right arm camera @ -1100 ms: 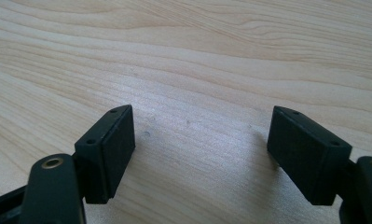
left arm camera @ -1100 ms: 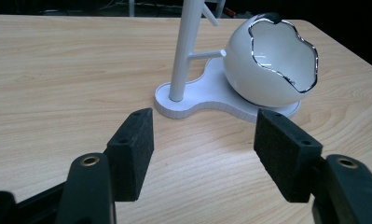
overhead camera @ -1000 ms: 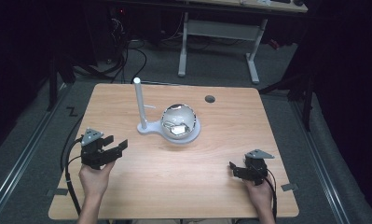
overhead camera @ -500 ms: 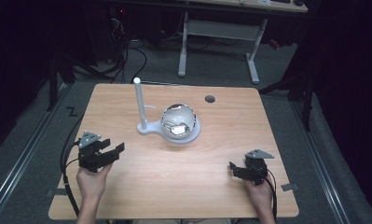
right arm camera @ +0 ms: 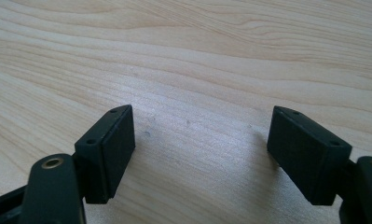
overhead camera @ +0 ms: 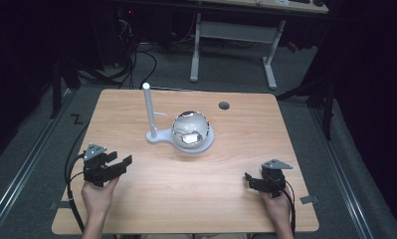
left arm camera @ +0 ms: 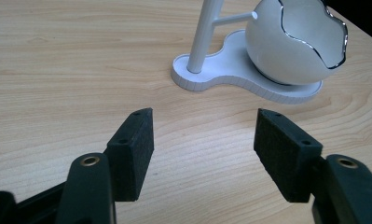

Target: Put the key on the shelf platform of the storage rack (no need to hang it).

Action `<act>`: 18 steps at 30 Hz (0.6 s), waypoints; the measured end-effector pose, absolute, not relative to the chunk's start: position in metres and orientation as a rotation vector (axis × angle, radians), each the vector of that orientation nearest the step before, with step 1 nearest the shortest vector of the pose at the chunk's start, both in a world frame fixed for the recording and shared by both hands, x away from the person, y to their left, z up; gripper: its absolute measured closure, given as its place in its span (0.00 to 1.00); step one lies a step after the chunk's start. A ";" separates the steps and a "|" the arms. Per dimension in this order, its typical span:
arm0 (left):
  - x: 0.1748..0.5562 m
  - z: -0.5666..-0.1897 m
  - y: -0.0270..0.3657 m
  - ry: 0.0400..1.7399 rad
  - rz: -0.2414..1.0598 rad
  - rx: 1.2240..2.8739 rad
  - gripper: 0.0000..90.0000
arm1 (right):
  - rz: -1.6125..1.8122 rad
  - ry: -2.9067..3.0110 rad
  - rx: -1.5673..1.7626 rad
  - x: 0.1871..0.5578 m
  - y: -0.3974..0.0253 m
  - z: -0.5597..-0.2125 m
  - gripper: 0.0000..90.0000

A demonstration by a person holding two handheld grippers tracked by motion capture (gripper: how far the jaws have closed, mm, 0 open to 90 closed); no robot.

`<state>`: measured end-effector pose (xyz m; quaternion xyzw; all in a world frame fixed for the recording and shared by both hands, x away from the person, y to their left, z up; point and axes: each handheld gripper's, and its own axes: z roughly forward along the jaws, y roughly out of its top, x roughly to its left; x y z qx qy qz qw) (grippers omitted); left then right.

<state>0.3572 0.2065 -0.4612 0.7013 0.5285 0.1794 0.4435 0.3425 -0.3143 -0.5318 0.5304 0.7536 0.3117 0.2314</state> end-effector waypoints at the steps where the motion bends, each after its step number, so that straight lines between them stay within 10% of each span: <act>1: 0.357 -0.462 0.207 1.312 0.443 1.741 0.43 | 0.857 2.072 1.458 0.343 -0.314 -0.532 0.26; 18: 0.356 -0.482 0.201 1.338 0.394 1.763 0.43 | 0.857 2.072 1.458 0.342 -0.314 -0.532 0.26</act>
